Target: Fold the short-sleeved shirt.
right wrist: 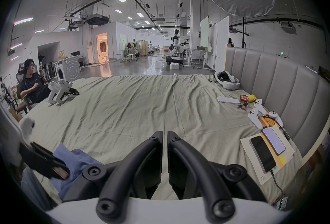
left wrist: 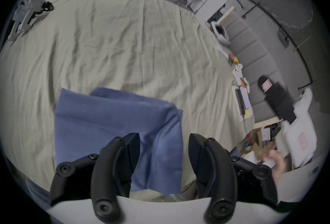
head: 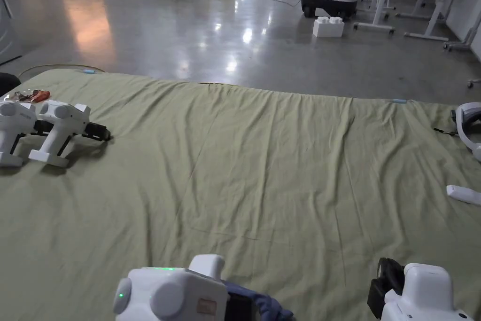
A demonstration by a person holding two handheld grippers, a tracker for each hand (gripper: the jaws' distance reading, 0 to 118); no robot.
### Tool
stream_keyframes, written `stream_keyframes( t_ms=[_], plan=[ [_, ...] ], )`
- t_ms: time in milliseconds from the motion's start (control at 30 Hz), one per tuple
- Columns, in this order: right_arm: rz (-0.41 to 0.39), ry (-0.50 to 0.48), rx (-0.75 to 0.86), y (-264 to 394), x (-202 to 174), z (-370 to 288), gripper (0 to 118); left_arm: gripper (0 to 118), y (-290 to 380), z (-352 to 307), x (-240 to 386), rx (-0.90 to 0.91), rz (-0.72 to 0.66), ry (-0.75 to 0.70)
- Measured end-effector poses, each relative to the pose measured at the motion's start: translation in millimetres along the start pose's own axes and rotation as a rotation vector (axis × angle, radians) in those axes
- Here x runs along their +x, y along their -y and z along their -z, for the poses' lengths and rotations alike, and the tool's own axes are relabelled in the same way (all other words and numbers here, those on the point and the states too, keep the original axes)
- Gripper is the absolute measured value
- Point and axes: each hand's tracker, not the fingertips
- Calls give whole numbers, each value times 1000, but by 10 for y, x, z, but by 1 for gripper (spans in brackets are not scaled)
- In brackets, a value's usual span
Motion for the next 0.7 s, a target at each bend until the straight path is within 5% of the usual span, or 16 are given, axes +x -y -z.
stream_keyframes(
  t_ms=[200,233,300,700],
  plan=[
    [3,-11,-15,33,-50,0,7,63,-62,-144,-121,68,-49,-1],
    [3,-14,-18,44,-63,1,7,54,-37,-72,-106,33,-33,-42],
    [0,-17,-24,58,-82,7,7,10,35,73,-87,-21,-12,-17],
    [-11,-20,-39,85,-114,-24,7,10,421,849,109,-80,40,22]
  ],
)
